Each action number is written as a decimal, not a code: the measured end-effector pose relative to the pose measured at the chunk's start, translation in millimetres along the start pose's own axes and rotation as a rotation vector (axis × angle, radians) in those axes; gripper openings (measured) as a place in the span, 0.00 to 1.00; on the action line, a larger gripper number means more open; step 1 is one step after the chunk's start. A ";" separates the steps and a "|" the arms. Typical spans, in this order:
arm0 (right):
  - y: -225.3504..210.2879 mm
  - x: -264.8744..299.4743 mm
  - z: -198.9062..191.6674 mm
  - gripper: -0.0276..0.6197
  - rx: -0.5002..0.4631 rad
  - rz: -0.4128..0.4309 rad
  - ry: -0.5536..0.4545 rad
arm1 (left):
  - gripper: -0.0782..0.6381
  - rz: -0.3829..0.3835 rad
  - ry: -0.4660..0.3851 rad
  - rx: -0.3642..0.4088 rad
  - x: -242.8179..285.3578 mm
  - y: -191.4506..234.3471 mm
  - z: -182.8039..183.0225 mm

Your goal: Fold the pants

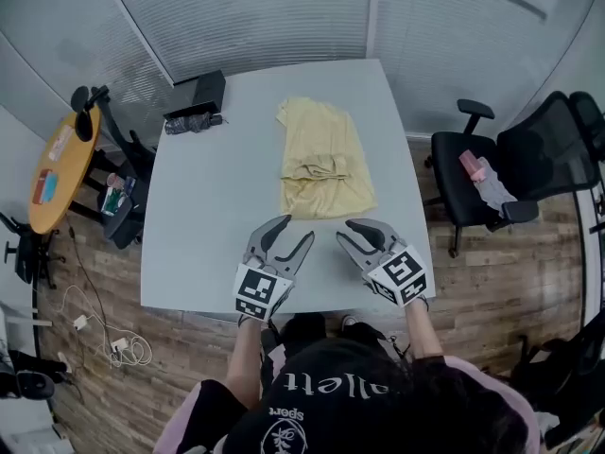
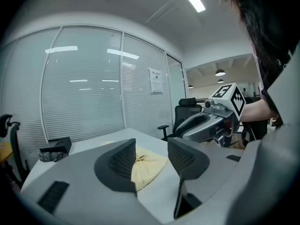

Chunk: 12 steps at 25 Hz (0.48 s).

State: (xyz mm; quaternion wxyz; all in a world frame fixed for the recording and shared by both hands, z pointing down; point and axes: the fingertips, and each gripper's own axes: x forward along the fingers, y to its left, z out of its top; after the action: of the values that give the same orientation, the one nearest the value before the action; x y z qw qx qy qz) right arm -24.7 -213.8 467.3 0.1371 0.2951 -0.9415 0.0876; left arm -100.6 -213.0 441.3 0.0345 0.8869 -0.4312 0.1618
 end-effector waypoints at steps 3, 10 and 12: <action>13.4 -23.6 -8.5 0.22 -0.002 0.028 0.003 | 0.42 0.002 0.011 0.008 -12.7 -27.2 -1.5; 27.4 -70.2 -30.9 0.20 0.010 0.042 0.006 | 0.39 0.080 0.015 -0.055 -39.8 -72.4 -12.9; 32.1 -81.7 -36.0 0.20 0.013 0.048 0.006 | 0.37 0.091 0.024 -0.059 -42.4 -81.5 -15.9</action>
State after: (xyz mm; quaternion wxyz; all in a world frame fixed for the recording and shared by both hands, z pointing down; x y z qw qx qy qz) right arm 28.6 -135.5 473.5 0.1361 0.2729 -0.9473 0.0977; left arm -65.9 -126.9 449.3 0.0583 0.8630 -0.4752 0.1613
